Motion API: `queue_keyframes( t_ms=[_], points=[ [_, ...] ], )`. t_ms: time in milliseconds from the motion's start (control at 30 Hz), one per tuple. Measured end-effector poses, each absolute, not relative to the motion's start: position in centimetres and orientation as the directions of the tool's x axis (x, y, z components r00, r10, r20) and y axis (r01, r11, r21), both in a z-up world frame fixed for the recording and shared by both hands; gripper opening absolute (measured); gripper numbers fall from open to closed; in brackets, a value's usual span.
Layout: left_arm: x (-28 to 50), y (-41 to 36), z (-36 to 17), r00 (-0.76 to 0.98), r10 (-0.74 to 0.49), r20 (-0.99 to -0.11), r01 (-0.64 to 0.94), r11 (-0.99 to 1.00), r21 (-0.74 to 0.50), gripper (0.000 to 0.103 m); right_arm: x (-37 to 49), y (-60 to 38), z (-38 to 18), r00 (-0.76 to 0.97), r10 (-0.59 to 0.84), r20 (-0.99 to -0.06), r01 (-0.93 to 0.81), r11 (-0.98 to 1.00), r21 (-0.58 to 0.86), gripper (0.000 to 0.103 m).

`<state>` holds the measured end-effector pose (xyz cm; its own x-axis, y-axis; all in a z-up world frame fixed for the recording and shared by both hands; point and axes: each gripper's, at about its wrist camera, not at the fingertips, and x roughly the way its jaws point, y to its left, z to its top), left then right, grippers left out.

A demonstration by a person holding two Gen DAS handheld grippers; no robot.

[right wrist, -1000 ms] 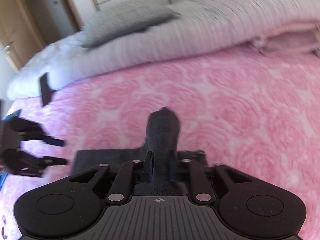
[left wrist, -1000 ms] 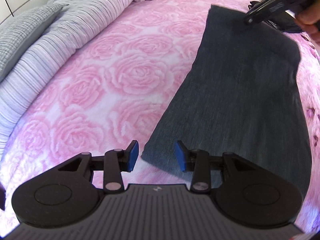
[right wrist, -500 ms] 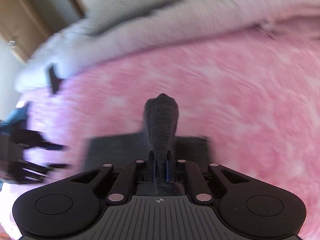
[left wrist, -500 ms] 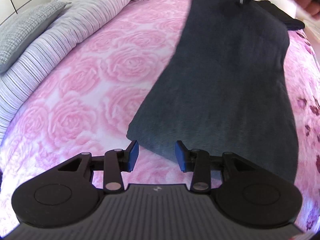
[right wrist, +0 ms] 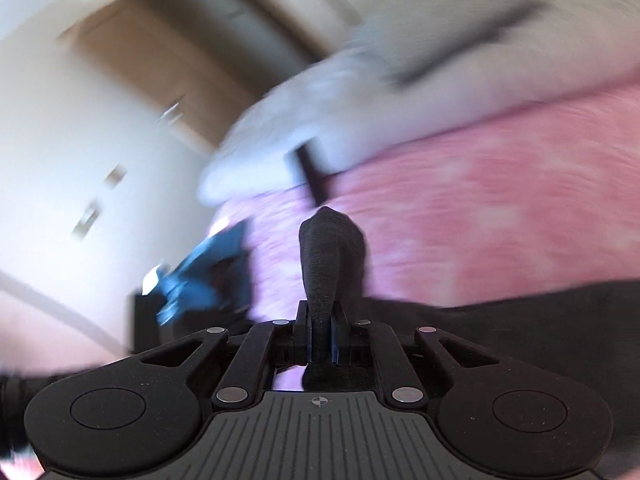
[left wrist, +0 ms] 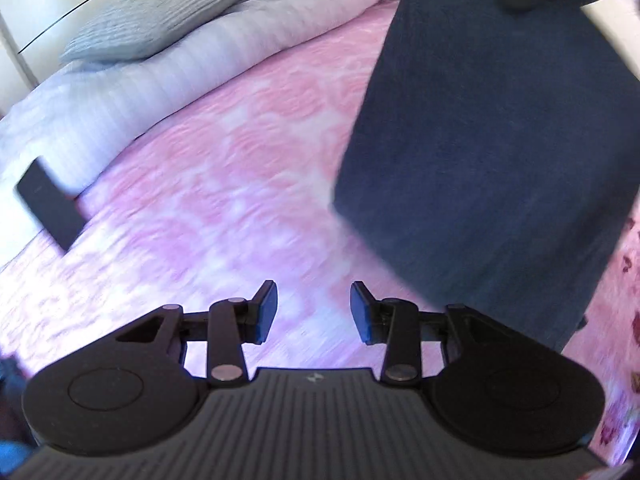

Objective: Fold clothes

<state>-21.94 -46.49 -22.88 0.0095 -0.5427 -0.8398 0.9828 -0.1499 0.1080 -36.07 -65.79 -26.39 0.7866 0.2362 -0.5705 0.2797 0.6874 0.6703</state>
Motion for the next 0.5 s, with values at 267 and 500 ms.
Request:
queue_keyframes(
  t_ms=[267,500],
  points=[
    [-30.0,-52.1,-25.0,-0.137,-0.551,-0.823,0.939,-0.337,0.069,0.035,-41.9,-78.0,-34.8,0.714,0.104,-0.692,0.539,0.55,0.638,0.008],
    [-32.1,-55.4,-26.2,-0.148,-0.532,-0.834,0.934,-0.353,0.06,0.035,-46.3,-81.1,-40.0,0.798,0.097,-0.595,0.52,0.388,0.761,0.01]
  ],
)
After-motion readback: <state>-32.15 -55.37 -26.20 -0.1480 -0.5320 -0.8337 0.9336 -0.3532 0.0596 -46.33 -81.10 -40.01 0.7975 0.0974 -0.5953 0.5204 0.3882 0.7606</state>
